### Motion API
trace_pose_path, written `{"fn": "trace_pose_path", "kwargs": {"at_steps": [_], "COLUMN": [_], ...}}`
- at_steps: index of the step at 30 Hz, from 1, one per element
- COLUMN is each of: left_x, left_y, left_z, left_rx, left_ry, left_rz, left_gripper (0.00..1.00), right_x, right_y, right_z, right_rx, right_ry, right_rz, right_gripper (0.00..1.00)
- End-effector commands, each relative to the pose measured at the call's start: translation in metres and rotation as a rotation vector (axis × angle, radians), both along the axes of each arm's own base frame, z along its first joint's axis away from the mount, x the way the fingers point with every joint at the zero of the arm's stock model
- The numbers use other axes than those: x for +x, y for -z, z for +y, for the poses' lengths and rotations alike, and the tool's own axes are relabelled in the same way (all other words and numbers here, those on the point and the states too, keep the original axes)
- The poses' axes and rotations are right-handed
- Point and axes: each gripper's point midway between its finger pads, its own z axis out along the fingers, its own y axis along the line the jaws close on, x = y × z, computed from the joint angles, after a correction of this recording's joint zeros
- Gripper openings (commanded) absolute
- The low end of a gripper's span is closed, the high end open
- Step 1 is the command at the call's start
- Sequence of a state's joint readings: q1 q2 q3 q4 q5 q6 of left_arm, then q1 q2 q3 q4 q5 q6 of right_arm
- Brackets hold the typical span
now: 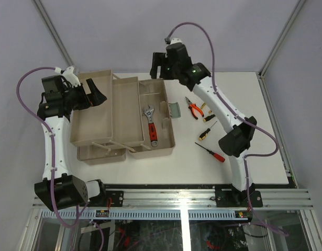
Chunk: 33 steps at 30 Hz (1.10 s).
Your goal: Pack the tool kit
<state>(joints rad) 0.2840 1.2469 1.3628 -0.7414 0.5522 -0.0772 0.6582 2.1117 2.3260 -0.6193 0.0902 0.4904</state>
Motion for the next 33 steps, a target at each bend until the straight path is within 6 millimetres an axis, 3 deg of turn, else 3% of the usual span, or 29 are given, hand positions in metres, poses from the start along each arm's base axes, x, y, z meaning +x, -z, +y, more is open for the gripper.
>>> {"fn": "trace_pose_path", "kwargs": {"at_steps": [1,5,10,13,18,20,25,29,33], "left_x": [0.0,-0.002,-0.001,0.0,-0.001,-0.002,-0.001,0.0,0.001], "left_y": [-0.014,-0.011,-0.011,-0.013,-0.015,-0.014,-0.013,-0.013,-0.013], "left_z": [-0.001,-0.002,-0.003,-0.004,-0.003,-0.003,-0.004,-0.004,-0.004], "left_rx": [0.009,0.013,-0.004,-0.01,-0.003,-0.003,-0.01,-0.015,-0.016], "left_ry": [0.017,0.022,0.025,0.026,0.021,0.024,0.025,0.026,0.023], "left_rz": [-0.044,-0.036,-0.031,-0.032,-0.038,-0.034,-0.03,-0.027,-0.026], "left_gripper": [0.97,0.97,0.97,0.97,0.97,0.97,0.97,0.97,0.97], "right_x": [0.032,0.038,0.026,0.015,-0.001,-0.008,-0.019,-0.018,-0.014], "right_y": [0.006,0.046,0.109,0.141,0.185,0.199,0.226,0.237,0.244], "right_z": [-0.094,-0.164,-0.206,-0.209,-0.206,-0.205,-0.202,-0.195,-0.183], "right_rx": [-0.165,-0.307,-0.445,-0.495,-0.516,-0.523,-0.539,-0.54,-0.539], "right_ry": [0.156,0.178,0.106,0.039,-0.046,-0.068,-0.096,-0.116,-0.13], "right_rz": [0.003,0.123,0.293,0.374,0.486,0.523,0.563,0.575,0.578], "right_gripper": [0.84,0.77,0.66,0.61,0.42,0.38,0.42,0.52,0.54]}}
